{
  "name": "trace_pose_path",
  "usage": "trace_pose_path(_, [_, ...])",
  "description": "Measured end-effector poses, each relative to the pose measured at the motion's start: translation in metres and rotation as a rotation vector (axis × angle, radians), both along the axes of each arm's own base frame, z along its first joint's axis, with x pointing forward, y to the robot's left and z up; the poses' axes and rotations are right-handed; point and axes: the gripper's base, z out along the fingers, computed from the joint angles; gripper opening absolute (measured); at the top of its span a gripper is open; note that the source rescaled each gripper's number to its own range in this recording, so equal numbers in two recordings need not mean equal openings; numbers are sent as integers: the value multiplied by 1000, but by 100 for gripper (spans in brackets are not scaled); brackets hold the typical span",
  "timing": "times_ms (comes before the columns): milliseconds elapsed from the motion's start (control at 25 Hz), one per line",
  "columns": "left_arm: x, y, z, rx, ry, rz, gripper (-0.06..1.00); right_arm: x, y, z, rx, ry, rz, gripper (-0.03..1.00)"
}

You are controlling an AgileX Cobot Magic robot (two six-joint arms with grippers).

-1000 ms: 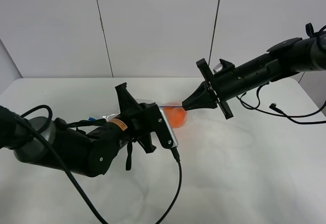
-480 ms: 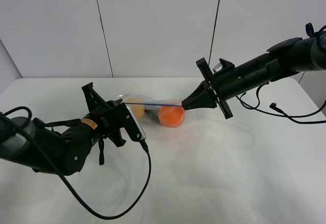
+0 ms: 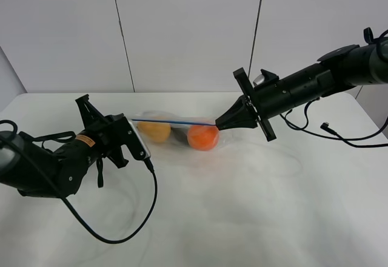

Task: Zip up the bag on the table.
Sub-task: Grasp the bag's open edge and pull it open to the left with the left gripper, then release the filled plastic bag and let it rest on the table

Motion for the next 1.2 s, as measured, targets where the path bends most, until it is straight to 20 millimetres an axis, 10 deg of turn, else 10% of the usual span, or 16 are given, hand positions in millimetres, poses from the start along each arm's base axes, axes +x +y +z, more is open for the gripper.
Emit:
trace_pose_path(720, [6,22,-2,-45,26,73,2,-1,0,0,-5,1,13,0])
trace_pose_path(840, [7,28,-3,-153,34,132,23,-2,-1,-1,-18,4,31,0])
trace_pose_path(1000, [8,39,-3,-285,36,208,79,-3,-1,-1,-18,8,40,0])
trace_pose_path(1200, [12,69,-6,-409,43,334,97,-3,-1,-1,-19,8,41,0])
